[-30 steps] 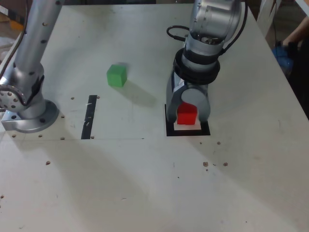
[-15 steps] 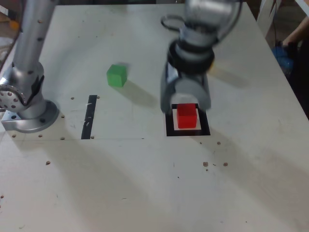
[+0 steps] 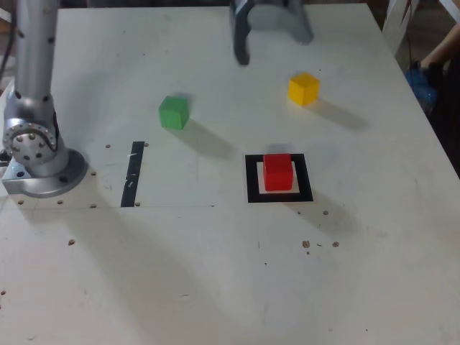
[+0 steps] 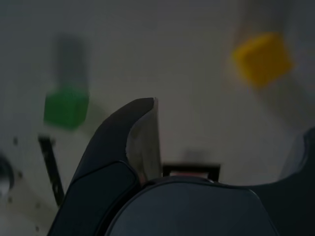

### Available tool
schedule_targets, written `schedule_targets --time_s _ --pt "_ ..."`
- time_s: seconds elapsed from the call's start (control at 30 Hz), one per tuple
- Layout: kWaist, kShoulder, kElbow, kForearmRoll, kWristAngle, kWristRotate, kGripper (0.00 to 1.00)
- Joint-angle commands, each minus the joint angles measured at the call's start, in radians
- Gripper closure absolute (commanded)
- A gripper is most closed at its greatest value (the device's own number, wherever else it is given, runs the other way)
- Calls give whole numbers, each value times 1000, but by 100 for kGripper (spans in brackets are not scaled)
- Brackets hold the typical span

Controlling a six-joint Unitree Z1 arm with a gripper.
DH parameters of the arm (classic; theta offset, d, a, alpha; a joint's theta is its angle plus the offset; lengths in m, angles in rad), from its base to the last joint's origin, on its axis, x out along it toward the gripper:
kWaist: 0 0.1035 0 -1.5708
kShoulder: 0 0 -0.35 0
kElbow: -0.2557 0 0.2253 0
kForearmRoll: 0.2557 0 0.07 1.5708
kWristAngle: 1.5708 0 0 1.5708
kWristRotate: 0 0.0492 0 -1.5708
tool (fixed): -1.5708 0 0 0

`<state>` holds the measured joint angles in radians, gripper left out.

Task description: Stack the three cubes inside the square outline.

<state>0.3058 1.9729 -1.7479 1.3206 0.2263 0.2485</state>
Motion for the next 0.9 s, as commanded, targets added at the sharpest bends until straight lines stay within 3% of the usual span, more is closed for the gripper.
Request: schedule_targets --time_s 0.0,0.17,0.3,0.57,0.87 --pt "14 75 -137 18 4 132 1" --pt "51 250 -347 112 12 360 1" --pt "63 334 -438 178 0 473 1" --pt "61 394 -489 185 -13 662 1" --pt "56 417 -427 160 6 696 1"
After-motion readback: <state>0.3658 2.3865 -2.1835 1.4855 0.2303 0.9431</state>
